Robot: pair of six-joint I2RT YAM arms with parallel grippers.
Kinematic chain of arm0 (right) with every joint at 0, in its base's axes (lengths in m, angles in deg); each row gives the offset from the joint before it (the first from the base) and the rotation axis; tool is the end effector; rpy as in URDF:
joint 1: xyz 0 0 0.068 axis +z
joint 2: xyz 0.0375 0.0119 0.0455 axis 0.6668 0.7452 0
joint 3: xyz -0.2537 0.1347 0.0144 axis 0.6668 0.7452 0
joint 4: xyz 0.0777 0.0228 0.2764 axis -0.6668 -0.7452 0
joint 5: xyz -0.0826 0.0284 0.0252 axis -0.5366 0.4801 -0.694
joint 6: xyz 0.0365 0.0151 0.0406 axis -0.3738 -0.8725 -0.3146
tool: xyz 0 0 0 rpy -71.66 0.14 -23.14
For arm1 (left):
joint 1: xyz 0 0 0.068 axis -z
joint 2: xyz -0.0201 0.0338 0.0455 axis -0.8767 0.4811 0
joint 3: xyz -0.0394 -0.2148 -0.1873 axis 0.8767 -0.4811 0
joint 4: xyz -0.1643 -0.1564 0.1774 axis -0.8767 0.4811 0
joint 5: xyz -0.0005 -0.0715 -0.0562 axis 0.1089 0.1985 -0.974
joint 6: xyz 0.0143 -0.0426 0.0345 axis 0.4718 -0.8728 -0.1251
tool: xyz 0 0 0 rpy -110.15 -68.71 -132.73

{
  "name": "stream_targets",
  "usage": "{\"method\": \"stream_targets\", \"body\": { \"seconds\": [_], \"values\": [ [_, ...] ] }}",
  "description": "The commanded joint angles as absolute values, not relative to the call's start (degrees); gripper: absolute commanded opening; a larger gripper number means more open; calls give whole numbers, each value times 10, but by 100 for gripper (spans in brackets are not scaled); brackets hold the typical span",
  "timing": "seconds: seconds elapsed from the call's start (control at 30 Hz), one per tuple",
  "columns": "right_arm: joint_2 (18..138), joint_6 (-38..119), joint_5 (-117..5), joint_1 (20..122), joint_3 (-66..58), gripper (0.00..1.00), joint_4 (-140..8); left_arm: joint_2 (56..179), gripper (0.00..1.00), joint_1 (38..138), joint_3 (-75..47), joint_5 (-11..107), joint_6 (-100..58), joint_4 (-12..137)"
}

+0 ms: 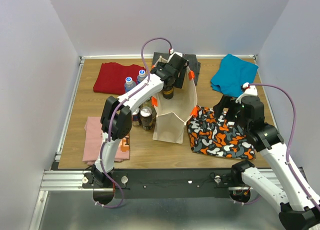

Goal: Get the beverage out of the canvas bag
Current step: Take out the drink from the canvas bag.

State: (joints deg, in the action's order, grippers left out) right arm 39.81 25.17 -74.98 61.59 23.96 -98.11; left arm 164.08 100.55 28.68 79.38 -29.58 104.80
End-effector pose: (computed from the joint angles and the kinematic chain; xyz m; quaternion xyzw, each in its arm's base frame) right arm 0.1734 0.0543 0.3341 0.0652 0.8519 0.1068 0.5085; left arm 0.4133 -0.3185 0.2950 0.0778 0.9118 -0.0181 0.4028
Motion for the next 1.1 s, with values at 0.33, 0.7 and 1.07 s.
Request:
{"method": "stream_targets", "body": {
  "seconds": [0.33, 0.7, 1.07],
  "values": [
    [401, 259, -760, 616, 240, 99, -971, 1645, 97, 997, 273, 758, -304, 1027],
    [399, 259, -759, 616, 240, 99, -971, 1650, 94, 997, 265, 765, -308, 1027],
    [399, 259, -760, 616, 239, 99, -970, 1652, 88, 997, 272, 767, -309, 1035]
  ]
}}
